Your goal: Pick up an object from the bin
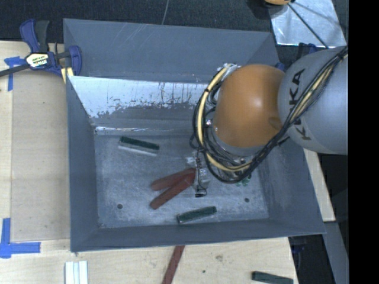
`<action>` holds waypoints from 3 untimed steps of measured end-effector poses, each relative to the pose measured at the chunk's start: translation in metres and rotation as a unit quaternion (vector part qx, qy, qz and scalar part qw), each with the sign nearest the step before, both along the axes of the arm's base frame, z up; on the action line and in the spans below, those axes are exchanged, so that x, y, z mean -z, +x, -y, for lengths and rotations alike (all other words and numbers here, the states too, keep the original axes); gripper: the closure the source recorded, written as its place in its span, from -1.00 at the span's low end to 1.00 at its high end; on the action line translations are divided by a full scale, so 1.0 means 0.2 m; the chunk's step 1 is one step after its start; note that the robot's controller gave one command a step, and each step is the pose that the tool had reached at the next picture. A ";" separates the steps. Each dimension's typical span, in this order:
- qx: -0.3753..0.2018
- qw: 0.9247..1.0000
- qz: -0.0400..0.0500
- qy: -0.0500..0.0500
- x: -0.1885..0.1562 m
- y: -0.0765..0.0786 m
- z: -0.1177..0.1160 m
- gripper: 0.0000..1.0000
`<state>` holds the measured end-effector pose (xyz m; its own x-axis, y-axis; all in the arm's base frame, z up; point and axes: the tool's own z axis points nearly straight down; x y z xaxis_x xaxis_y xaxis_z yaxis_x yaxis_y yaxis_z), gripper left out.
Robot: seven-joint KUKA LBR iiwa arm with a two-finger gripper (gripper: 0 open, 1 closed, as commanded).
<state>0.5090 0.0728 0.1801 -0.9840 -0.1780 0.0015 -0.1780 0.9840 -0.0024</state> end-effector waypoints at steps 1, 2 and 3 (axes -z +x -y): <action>-0.054 0.999 0.005 0.003 -0.04 0.06 -0.03 1.00; -0.091 0.996 0.004 0.002 -0.01 0.08 0.01 1.00; -0.229 0.973 0.001 0.001 0.21 0.23 -0.04 -1.00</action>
Offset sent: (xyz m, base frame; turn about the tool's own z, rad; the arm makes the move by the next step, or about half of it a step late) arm 0.0204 0.0458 0.1069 0.0176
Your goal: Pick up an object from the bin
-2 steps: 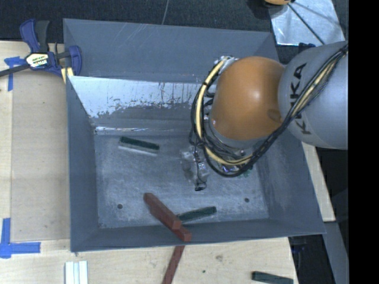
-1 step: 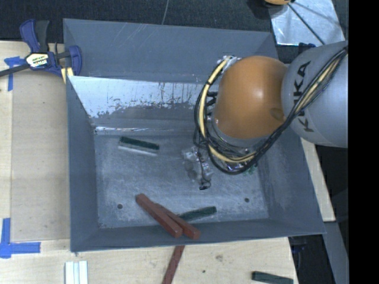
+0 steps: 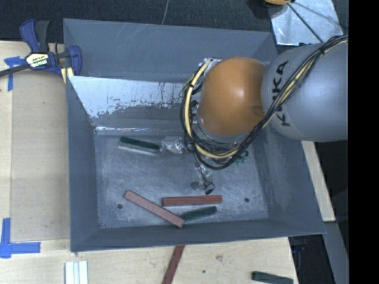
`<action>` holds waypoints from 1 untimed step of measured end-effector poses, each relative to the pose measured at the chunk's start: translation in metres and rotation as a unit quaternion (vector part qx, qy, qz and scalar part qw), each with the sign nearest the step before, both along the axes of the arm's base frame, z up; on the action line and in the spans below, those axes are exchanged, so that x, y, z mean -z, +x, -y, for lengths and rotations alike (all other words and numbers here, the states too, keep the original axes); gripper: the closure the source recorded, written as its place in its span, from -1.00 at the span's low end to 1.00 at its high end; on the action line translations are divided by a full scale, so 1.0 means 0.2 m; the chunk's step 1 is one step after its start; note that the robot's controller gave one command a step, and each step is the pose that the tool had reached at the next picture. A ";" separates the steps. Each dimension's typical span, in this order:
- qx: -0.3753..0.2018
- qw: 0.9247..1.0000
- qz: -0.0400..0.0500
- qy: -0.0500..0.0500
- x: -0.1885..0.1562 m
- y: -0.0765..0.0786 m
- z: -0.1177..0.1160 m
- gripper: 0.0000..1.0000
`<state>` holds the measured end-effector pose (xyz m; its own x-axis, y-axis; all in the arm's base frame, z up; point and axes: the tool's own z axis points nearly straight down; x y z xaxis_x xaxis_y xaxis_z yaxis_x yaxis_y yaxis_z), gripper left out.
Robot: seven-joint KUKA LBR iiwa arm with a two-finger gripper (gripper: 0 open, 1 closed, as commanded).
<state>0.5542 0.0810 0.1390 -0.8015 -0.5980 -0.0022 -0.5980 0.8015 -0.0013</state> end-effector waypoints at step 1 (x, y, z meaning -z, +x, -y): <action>0.000 1.000 0.000 0.000 0.00 0.00 0.00 -1.00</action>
Offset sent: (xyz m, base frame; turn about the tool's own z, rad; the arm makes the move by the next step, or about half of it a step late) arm -0.0605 -0.0289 -0.0690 -0.1354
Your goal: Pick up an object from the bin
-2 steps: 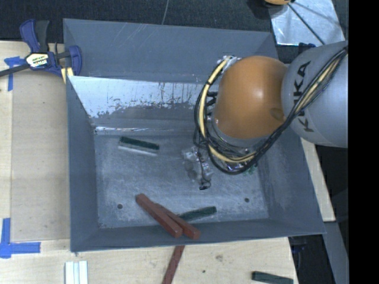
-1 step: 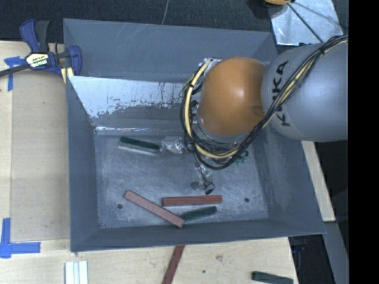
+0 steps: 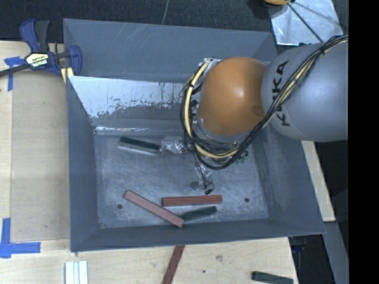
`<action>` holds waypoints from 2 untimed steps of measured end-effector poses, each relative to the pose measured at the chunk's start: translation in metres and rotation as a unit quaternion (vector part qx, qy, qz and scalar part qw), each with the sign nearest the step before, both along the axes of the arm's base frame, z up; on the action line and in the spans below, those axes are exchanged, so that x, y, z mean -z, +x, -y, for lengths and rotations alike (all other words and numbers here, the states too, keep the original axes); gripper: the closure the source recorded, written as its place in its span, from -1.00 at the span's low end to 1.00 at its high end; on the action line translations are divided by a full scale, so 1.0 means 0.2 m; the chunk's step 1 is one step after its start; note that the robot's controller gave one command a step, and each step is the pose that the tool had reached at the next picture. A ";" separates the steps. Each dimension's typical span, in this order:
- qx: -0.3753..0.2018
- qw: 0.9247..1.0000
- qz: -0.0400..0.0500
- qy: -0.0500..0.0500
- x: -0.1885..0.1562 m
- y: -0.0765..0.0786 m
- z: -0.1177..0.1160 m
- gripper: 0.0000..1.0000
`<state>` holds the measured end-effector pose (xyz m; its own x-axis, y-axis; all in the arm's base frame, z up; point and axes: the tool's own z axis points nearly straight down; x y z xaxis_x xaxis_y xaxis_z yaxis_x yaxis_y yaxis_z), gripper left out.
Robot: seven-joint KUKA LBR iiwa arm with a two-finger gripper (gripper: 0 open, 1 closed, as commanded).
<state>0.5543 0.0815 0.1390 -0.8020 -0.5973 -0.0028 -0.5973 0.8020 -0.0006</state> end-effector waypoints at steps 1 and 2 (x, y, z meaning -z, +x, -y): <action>-0.037 0.999 0.003 0.000 0.18 -0.16 0.07 -1.00; -0.006 1.000 -0.001 0.000 0.29 -0.26 0.10 -1.00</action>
Offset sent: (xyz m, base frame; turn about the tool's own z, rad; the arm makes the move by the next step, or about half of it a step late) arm -0.0588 -0.0178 -0.0654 0.0480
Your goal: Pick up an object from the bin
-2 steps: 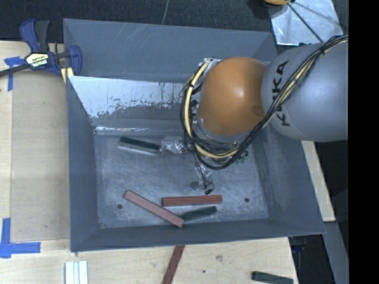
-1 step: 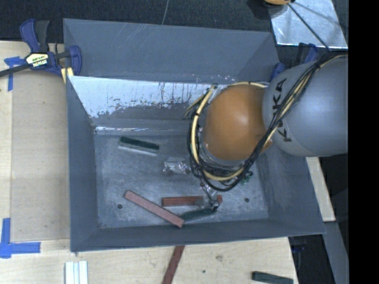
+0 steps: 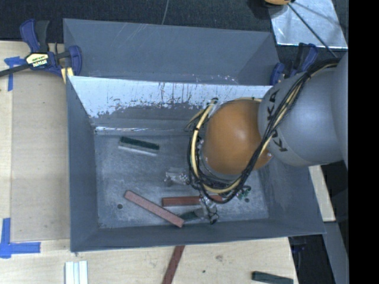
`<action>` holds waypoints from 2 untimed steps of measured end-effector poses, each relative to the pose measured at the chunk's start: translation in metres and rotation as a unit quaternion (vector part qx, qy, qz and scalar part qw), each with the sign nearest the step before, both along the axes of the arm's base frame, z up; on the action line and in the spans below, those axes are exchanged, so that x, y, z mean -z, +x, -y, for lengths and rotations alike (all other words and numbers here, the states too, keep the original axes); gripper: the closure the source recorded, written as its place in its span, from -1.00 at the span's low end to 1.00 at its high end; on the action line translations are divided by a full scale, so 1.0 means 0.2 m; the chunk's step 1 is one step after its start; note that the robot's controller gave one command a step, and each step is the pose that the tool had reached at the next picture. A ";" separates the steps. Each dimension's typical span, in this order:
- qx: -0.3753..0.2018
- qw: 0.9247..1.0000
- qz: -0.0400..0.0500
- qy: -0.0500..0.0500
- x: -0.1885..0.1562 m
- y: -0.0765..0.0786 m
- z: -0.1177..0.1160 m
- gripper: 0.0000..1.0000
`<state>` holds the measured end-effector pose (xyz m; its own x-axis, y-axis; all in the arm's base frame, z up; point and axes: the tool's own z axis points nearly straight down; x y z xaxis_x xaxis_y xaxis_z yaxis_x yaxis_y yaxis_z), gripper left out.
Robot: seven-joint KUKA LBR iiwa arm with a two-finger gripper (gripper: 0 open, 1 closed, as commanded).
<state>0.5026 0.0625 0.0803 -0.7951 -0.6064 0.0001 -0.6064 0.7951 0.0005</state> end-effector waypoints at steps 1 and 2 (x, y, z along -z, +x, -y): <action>-0.304 0.953 0.003 0.000 0.02 -0.03 -0.19 1.00; -0.303 0.953 0.003 0.000 0.02 -0.03 -0.19 1.00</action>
Offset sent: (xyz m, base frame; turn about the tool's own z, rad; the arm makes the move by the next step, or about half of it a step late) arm 0.0000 0.0000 0.0000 0.0000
